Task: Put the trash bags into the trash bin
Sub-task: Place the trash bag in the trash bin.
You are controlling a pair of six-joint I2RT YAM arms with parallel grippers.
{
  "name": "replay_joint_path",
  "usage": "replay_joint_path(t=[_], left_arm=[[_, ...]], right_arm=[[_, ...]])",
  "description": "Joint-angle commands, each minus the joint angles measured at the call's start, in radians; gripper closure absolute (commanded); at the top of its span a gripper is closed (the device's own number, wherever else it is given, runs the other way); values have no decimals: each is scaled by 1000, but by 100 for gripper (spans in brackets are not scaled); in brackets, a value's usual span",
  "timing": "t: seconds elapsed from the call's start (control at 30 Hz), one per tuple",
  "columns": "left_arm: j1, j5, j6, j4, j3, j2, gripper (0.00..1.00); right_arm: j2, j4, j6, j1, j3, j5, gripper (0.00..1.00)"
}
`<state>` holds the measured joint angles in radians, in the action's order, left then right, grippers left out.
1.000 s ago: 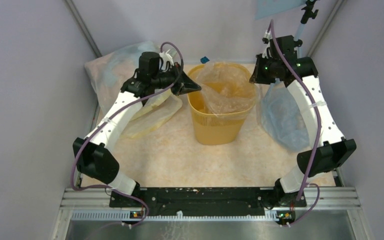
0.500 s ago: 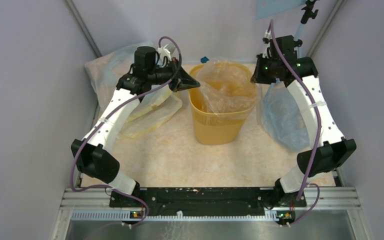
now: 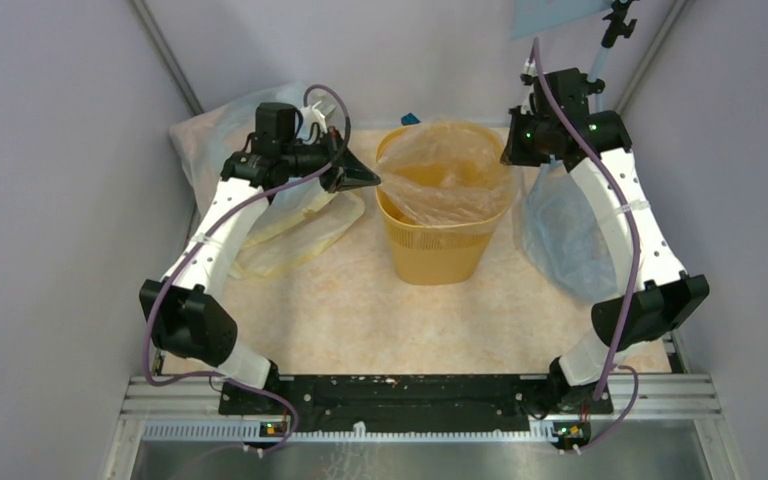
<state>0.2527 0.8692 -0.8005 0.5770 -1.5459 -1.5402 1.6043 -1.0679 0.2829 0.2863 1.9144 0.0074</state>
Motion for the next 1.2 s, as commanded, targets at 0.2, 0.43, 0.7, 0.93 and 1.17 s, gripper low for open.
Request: replay_joint_path(t=[0.2,0.43,0.7,0.93,1.17], left_arm=[[-6,86,55,-97,66,41,100],[-6,125,28,-155,56,39,100],[-18,131,-7,-202,58,50,100],[-41,158,-28,-217,49,55,100],[-94,190,-23,-191,80,72,100]], right_arm=[[10,-4,-37,27,91,36,63],[6,42,-112,30,158,-27,34],[91,20,-80,33,194,-33,35],[137,35,-60,33,191,-20,54],[158,36,-55,33,189,-32,66]])
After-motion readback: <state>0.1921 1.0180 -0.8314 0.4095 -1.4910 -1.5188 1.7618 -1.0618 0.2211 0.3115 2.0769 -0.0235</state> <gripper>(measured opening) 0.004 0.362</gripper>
